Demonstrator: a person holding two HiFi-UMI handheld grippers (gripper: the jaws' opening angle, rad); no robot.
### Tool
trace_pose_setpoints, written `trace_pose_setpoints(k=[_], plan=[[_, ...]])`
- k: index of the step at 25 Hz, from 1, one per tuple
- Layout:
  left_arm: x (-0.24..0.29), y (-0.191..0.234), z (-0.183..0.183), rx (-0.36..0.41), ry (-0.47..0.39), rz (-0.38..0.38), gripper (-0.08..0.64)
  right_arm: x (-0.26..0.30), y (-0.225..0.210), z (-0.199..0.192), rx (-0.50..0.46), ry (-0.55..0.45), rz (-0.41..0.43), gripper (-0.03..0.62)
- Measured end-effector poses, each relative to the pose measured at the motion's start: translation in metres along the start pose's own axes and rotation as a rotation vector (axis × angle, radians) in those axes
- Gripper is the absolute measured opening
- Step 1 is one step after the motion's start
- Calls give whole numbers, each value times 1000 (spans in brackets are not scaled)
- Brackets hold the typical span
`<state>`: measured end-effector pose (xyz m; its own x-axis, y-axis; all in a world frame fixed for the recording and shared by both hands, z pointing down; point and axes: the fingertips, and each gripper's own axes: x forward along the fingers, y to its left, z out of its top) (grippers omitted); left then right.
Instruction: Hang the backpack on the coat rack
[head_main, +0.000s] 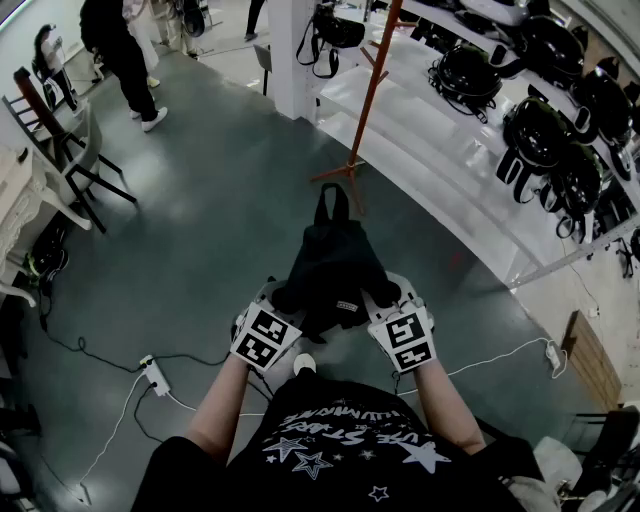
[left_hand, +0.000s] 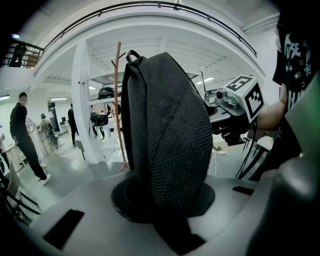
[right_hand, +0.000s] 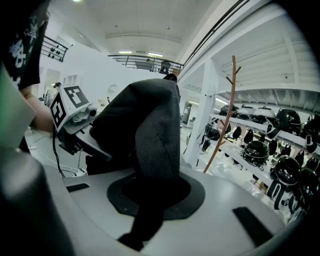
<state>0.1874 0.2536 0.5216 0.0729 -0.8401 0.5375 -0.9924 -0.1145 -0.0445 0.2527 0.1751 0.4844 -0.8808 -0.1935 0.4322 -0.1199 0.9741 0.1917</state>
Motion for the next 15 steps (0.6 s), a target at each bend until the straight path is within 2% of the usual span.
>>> trace_pose_setpoints(k=[5,15], plan=[[1,-3,4,-75,-9,24,87,-4,-8,-1,12,-10,-12,55],[9,7,5,-129,-17,30,87,9,-16,-1,29,-5,-5,55]])
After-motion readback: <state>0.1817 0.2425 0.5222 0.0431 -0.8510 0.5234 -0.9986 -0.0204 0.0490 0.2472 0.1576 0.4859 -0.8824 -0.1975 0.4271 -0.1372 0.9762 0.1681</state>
